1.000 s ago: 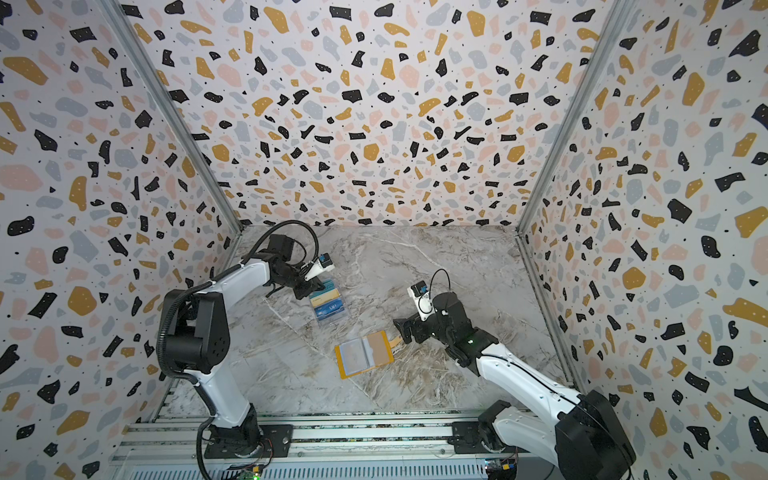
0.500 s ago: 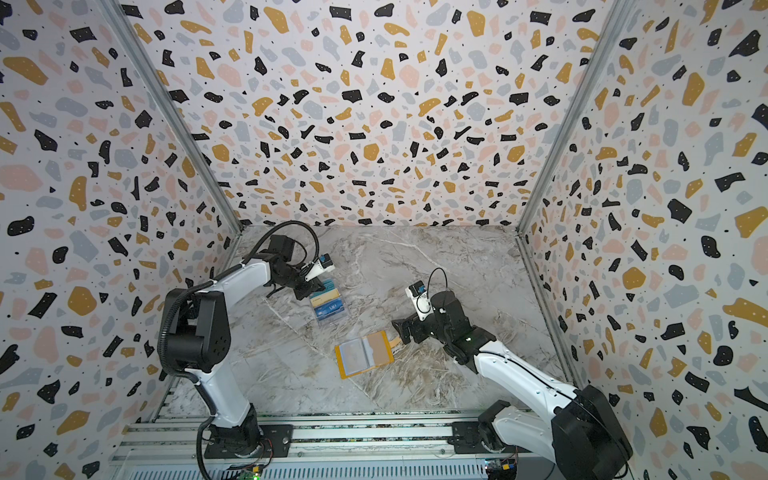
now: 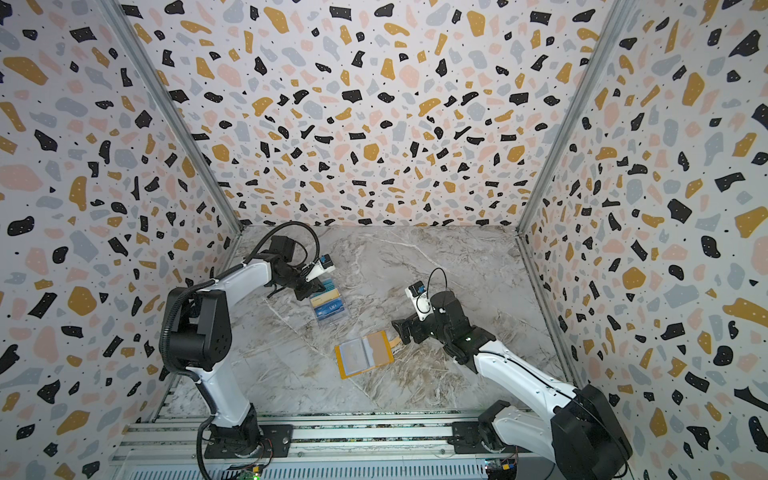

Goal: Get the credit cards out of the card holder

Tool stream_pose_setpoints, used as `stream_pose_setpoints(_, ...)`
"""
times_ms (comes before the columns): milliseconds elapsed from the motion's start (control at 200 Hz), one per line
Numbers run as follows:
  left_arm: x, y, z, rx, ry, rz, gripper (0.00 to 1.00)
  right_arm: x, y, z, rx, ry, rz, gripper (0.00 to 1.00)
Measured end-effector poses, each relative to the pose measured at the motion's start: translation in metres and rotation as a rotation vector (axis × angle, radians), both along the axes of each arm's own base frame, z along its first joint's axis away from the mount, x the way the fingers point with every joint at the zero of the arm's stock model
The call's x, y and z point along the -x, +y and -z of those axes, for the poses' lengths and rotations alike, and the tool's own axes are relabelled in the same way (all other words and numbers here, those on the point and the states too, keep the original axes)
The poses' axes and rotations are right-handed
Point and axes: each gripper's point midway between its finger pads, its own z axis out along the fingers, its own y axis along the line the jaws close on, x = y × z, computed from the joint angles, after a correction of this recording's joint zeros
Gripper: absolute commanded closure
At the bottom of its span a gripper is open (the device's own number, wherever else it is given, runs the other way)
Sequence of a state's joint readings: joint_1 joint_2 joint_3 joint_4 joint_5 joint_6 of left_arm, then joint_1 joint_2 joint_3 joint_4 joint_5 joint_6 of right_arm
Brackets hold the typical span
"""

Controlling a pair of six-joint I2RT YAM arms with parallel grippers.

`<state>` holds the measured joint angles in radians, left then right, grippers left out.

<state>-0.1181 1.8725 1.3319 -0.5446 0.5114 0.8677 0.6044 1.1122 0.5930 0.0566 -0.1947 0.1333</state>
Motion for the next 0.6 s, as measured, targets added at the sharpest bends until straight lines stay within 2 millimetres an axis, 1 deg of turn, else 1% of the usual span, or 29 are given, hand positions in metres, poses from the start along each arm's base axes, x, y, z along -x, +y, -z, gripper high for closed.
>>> stream_pose_setpoints(240,-0.0008,0.0020,0.0010,-0.007,0.007,-0.018,0.89,0.0004,0.0004,0.0001,-0.001,0.001,-0.003,0.00)
stream_pose_setpoints(601,-0.0012,0.0023,-0.0002,-0.006,0.010,-0.029,0.86,0.0008,0.0009,0.0001,-0.001,0.001,-0.005,0.00)
